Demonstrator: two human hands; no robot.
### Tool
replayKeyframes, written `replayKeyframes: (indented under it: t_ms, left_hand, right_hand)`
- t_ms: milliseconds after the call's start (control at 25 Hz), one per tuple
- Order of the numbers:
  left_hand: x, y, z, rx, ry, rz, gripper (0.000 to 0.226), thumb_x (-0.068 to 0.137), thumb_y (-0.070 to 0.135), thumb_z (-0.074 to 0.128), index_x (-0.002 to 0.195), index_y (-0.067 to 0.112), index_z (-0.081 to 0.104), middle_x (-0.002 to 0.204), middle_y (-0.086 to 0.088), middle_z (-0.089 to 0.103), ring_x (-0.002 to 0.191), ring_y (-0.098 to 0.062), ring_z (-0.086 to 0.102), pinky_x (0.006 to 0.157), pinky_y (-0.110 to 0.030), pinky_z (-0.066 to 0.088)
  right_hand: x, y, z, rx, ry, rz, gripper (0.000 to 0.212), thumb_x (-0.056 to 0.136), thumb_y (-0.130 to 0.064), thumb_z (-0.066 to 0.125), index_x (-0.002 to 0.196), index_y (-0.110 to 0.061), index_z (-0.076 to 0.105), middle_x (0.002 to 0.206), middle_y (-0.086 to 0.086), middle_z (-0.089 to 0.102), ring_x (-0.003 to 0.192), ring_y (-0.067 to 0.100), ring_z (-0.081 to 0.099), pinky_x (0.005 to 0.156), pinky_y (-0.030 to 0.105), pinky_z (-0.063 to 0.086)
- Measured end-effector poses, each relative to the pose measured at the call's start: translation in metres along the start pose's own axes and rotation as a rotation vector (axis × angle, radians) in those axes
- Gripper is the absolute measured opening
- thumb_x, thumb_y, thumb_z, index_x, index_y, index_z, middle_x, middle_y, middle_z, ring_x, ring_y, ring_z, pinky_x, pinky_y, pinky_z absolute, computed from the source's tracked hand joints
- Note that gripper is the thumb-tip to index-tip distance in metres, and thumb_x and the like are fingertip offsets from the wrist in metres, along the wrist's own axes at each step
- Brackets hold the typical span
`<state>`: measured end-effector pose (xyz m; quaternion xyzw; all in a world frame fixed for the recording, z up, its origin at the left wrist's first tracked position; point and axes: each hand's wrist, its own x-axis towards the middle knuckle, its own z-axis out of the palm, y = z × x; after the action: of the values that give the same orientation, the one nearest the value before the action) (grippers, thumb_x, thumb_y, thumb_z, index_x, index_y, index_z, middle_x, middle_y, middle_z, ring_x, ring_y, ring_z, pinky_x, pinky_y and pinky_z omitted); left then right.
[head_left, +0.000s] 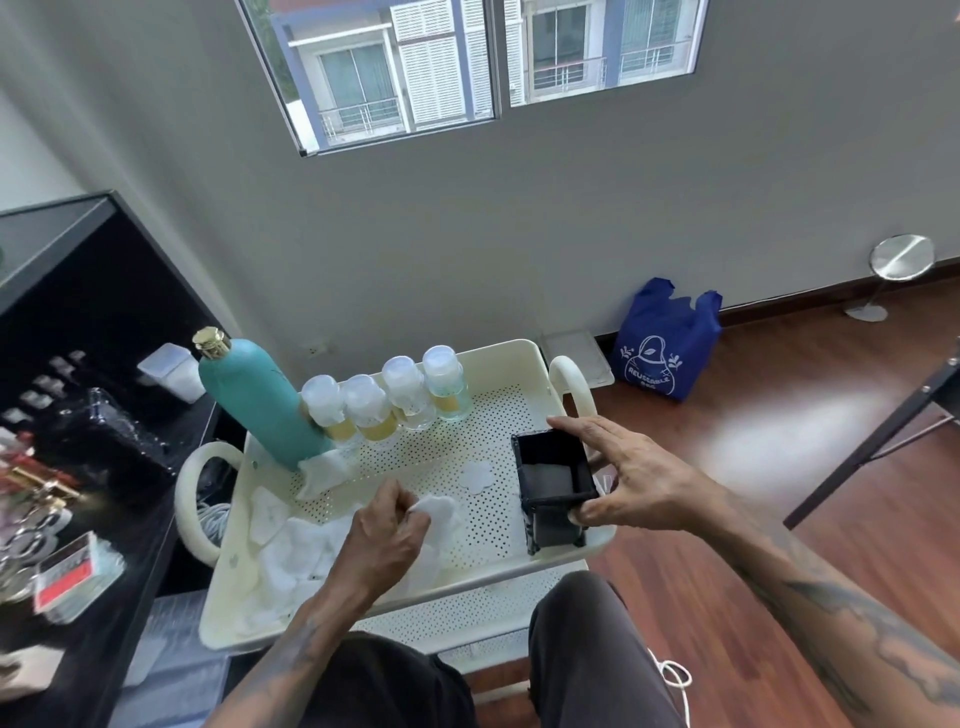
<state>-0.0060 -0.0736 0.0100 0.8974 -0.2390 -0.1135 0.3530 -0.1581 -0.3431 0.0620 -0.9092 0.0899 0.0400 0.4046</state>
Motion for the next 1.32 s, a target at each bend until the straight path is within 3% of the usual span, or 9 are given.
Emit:
replayKeyframes:
  t_ms: [80, 240, 440, 560, 720, 840, 1000, 1200, 1320]
  left_hand:
    - [0.0, -0.001, -0.005, -0.033, 0.037, -0.07, 0.02, 0.084, 0.013, 0.061, 0.072, 0.018, 0.046, 0.062, 0.005, 0.049, 0.051, -0.004, 0.043, 0.048, -0.022, 0.037]
    - [0.003, 0.0, -0.018, -0.267, 0.032, -0.197, 0.009, 0.087, 0.004, 0.057, 0.081, 0.007, 0.051, 0.083, -0.02, 0.065, 0.07, -0.03, 0.066, 0.067, -0.051, 0.058]
    - [0.004, 0.03, -0.03, -0.504, -0.069, -0.223, 0.016, 0.097, 0.012, 0.054, 0.103, -0.001, 0.058, 0.103, -0.025, 0.068, 0.078, -0.029, 0.068, 0.067, -0.041, 0.057]
    - [0.01, 0.072, -0.04, -0.617, -0.189, -0.096, 0.017, 0.09, 0.021, 0.066, 0.1, 0.009, 0.072, 0.103, -0.011, 0.074, 0.098, -0.028, 0.069, 0.084, -0.037, 0.057]
    - [0.022, 0.132, -0.033, -0.373, -0.36, 0.214, 0.018, 0.084, 0.031, 0.075, 0.1, 0.023, 0.077, 0.097, 0.005, 0.077, 0.091, -0.009, 0.071, 0.083, -0.021, 0.056]
    - [0.032, 0.154, -0.008, -0.043, -0.338, 0.363, 0.015, 0.079, 0.022, 0.08, 0.094, 0.02, 0.077, 0.088, 0.003, 0.076, 0.083, -0.013, 0.07, 0.08, -0.031, 0.058]
    - [0.038, 0.157, 0.015, 0.572, -0.262, 0.659, 0.016, 0.086, 0.032, 0.066, 0.099, 0.031, 0.076, 0.093, 0.01, 0.073, 0.092, -0.014, 0.054, 0.087, -0.036, 0.04]
    - [0.023, 0.154, -0.008, 0.454, -0.261, 0.73, 0.033, 0.091, 0.024, 0.053, 0.118, 0.032, 0.069, 0.1, 0.011, 0.069, 0.091, -0.014, 0.059, 0.079, -0.034, 0.051]
    - [0.016, 0.155, -0.019, 0.605, -0.454, 0.656, 0.056, 0.072, 0.018, 0.04, 0.12, 0.033, 0.066, 0.111, 0.01, 0.068, 0.1, -0.017, 0.063, 0.08, -0.038, 0.056]
  right_hand:
    - [0.001, 0.002, 0.001, 0.003, -0.001, -0.006, 0.098, 0.066, -0.027, 0.079, 0.144, -0.051, 0.024, 0.133, -0.025, 0.036, 0.102, -0.001, 0.056, 0.075, 0.013, 0.045]
    - [0.001, 0.005, 0.002, 0.012, 0.006, -0.01, 0.098, 0.066, -0.028, 0.079, 0.141, -0.056, 0.023, 0.131, -0.029, 0.035, 0.102, -0.004, 0.055, 0.073, 0.012, 0.044]
    - [-0.001, 0.005, 0.003, 0.022, 0.016, -0.011, 0.098, 0.066, -0.029, 0.078, 0.141, -0.057, 0.022, 0.133, -0.03, 0.034, 0.103, -0.002, 0.056, 0.076, 0.016, 0.048]
    - [-0.001, 0.005, 0.004, 0.018, 0.024, -0.011, 0.098, 0.065, -0.03, 0.078, 0.141, -0.056, 0.022, 0.133, -0.029, 0.034, 0.105, 0.001, 0.056, 0.079, 0.018, 0.049]
    - [-0.001, 0.002, 0.003, 0.042, 0.032, -0.006, 0.095, 0.063, -0.026, 0.079, 0.14, -0.05, 0.029, 0.135, -0.024, 0.039, 0.104, 0.005, 0.058, 0.084, 0.025, 0.053]
    - [-0.002, 0.0, 0.004, 0.05, 0.041, -0.014, 0.094, 0.064, -0.025, 0.079, 0.14, -0.048, 0.031, 0.136, -0.021, 0.04, 0.105, 0.007, 0.056, 0.09, 0.029, 0.053]
    - [-0.003, -0.001, 0.004, 0.046, 0.049, -0.009, 0.096, 0.064, -0.027, 0.078, 0.143, -0.049, 0.027, 0.137, -0.02, 0.039, 0.105, 0.007, 0.057, 0.091, 0.032, 0.052]
    - [-0.003, 0.002, 0.005, 0.049, 0.055, -0.013, 0.096, 0.064, -0.028, 0.078, 0.142, -0.051, 0.026, 0.137, -0.023, 0.037, 0.104, 0.006, 0.056, 0.09, 0.031, 0.053]
    - [-0.001, 0.004, 0.008, 0.036, 0.058, -0.018, 0.098, 0.065, -0.028, 0.078, 0.141, -0.054, 0.023, 0.138, -0.024, 0.036, 0.107, 0.007, 0.054, 0.091, 0.028, 0.05]
